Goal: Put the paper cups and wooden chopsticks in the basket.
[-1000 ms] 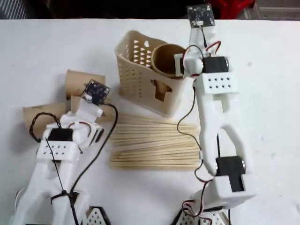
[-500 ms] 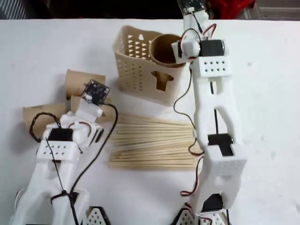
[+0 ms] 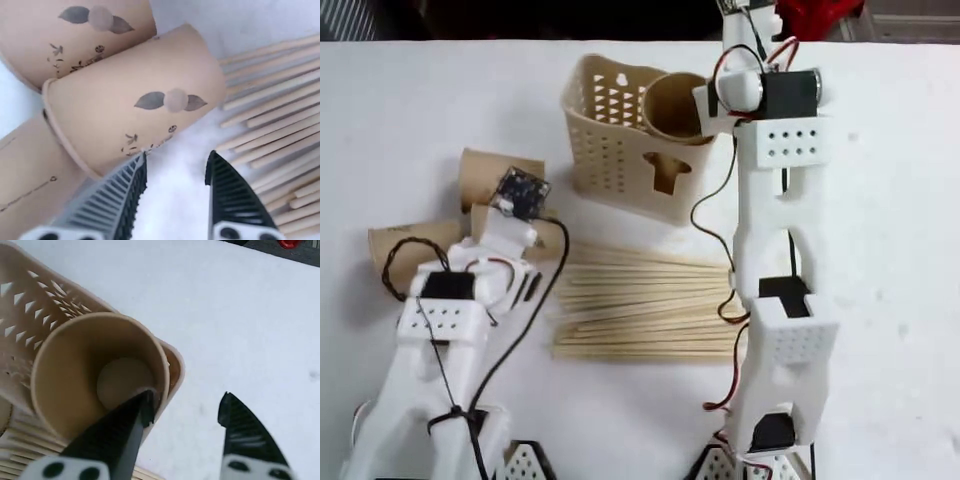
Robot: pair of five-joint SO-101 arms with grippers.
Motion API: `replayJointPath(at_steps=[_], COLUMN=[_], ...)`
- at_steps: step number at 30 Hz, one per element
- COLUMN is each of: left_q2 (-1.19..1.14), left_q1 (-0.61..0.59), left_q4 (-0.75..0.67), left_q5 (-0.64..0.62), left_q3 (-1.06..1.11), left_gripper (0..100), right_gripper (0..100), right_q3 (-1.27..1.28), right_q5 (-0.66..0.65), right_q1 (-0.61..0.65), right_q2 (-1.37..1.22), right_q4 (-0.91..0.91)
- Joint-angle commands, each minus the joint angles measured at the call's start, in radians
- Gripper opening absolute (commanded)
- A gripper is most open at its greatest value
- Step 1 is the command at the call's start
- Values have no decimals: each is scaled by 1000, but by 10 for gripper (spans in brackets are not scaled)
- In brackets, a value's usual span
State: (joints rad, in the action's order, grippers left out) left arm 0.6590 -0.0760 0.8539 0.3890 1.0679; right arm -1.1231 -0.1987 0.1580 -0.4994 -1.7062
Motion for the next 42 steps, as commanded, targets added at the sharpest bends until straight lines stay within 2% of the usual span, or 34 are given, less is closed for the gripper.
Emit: replayJointPath(at_steps=[1, 7, 13, 16, 19, 24, 26, 32, 37, 42], left_q2=[36, 30, 27, -16, -134, -375, -452, -627, -731, -806], left_q1=[-12, -163, -354, -473, -575, -682, -704, -717, -731, -750], left_q4=[173, 433, 595, 600, 601, 598, 598, 598, 568, 522], left_q5=[-29, -28, -28, -28, -18, 5, 5, 26, 54, 55], left_q3=[-210, -601, -890, -933, -956, -1011, -1053, -1128, -1132, -1128], left_gripper=[203, 203, 205, 253, 287, 290, 290, 290, 290, 290], right_gripper=[192, 187, 187, 187, 183, 60, 18, 19, 19, 19], right_q3=[-9, 261, 574, 761, 1025, 1553, 1746, 2209, 2415, 2562], right_q5=[9, 9, -6, -58, -84, -138, -173, -261, -262, -262], right_q1=[-12, -12, -4, -10, -24, -54, -54, -74, -163, -196], right_q2=[99, 300, 604, 753, 891, 1136, 1233, 1523, 1791, 2038], right_q4=[-16, -16, -13, 7, 102, 403, 501, 696, 740, 734])
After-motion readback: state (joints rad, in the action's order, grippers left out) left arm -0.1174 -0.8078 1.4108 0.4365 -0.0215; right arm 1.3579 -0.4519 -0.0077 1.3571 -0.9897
